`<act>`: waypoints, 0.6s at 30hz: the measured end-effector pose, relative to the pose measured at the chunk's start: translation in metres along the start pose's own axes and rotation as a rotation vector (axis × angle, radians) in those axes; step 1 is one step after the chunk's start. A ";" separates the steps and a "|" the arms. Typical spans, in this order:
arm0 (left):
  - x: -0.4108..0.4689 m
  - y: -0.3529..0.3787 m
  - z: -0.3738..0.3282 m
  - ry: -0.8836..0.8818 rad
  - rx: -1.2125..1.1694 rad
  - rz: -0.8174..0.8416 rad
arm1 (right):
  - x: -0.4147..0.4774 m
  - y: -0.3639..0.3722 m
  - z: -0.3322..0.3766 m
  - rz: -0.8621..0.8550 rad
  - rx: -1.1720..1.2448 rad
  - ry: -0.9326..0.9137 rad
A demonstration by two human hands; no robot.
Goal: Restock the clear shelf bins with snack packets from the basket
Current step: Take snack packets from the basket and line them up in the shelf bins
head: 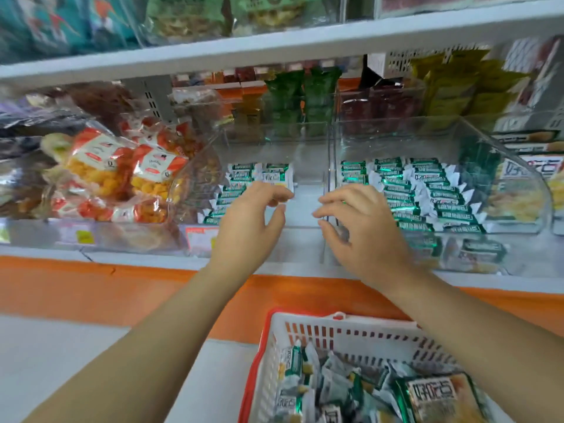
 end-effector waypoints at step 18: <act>-0.177 0.094 0.142 -0.352 0.362 0.822 | -0.249 0.150 0.079 1.208 0.526 0.500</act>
Point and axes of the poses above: each hand's wrist, its own x-axis towards the middle knuckle, its own y-axis out of the palm, z = x × y, the point moved 6 cm from there along x, towards the middle knuckle, and after that the axes turned 15 degrees about -y, right-handed, at the moved point
